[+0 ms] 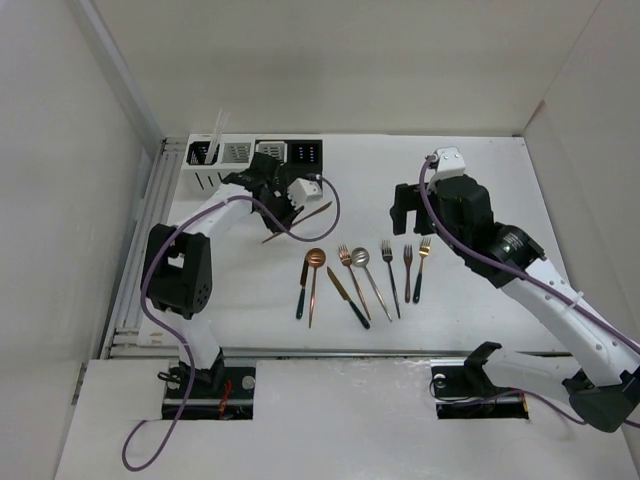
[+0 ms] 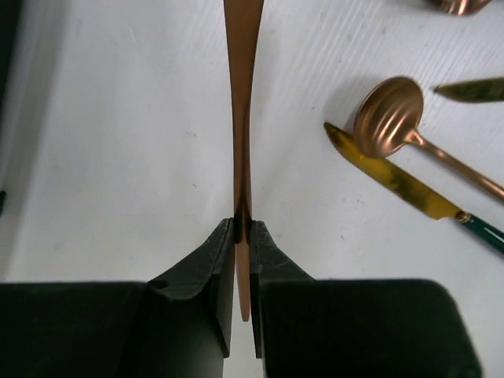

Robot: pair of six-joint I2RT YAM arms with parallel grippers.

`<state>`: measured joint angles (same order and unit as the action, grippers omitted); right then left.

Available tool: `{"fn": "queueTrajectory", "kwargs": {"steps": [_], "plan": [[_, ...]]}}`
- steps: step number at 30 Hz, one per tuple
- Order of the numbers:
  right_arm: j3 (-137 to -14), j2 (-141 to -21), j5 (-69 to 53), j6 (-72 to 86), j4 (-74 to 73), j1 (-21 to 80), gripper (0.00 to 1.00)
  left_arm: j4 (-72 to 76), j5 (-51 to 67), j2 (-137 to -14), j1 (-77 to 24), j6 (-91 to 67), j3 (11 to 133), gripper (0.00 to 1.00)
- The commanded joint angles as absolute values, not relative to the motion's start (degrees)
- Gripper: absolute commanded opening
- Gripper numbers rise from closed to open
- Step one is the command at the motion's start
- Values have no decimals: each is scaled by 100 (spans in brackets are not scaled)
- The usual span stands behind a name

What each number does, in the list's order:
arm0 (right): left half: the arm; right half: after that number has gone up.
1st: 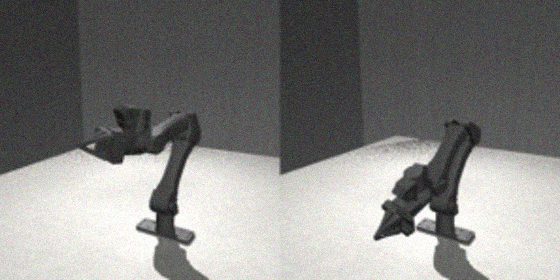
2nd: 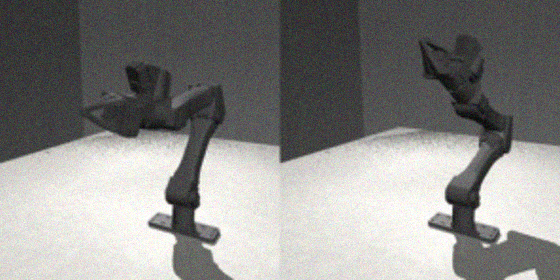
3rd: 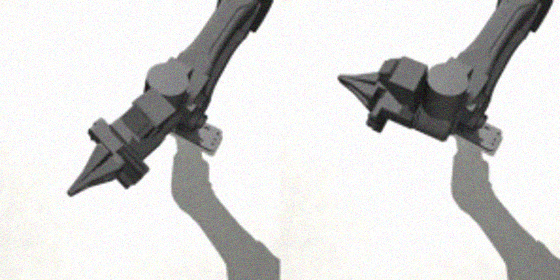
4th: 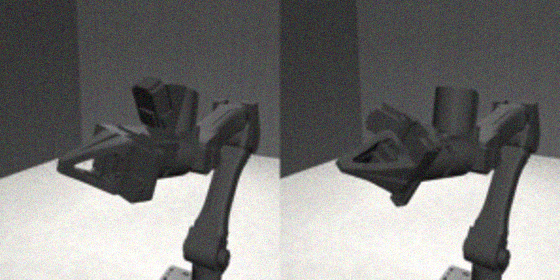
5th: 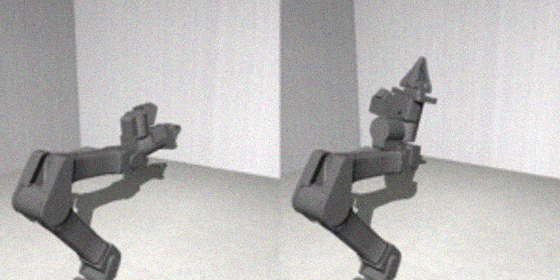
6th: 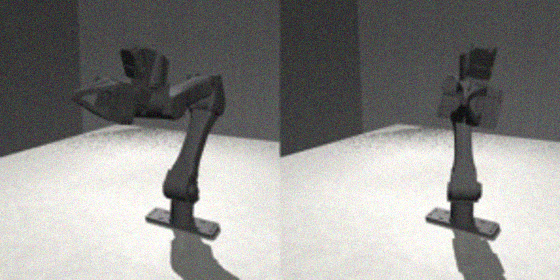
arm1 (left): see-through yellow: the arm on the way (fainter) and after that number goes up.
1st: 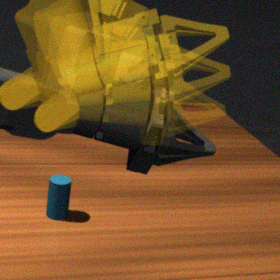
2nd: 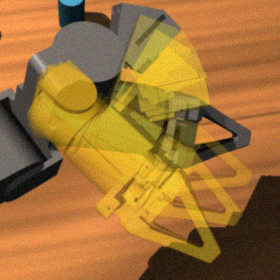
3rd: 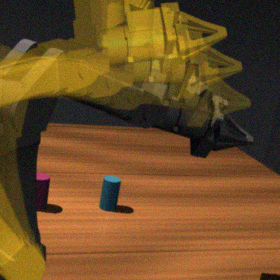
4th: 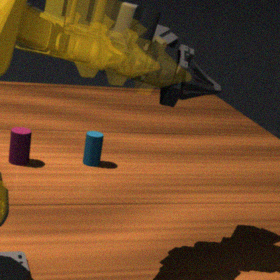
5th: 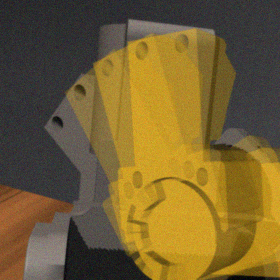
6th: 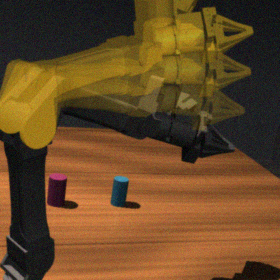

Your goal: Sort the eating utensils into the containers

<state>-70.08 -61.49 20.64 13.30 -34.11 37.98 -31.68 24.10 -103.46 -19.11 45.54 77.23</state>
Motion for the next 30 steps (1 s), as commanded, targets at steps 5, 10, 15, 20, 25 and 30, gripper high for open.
{"fn": "queueTrajectory", "kwargs": {"steps": [5,10,15,20,25,30], "plan": [[-6908,-5985,2136,1380,-2945,3841,100,-3059,3172,-9914,-1819,3851,8814,0],[-7145,-6371,2030,1266,-2725,3841,100,-2269,3261,-10072,-1285,2920,9816,0],[-7680,-6898,1969,915,-2550,3841,100,-1478,3059,-10529,-984,2295,10722,0],[-8138,-7653,1969,502,-2312,3841,100,-661,2997,-11055,-546,1934,11082,0],[-8840,-8340,1574,378,-2241,3587,100,-352,2944,-11470,-334,1793,11294,0],[-9193,-8779,1178,378,-2188,3357,100,157,2944,-11724,26,1608,10811,0]]}}
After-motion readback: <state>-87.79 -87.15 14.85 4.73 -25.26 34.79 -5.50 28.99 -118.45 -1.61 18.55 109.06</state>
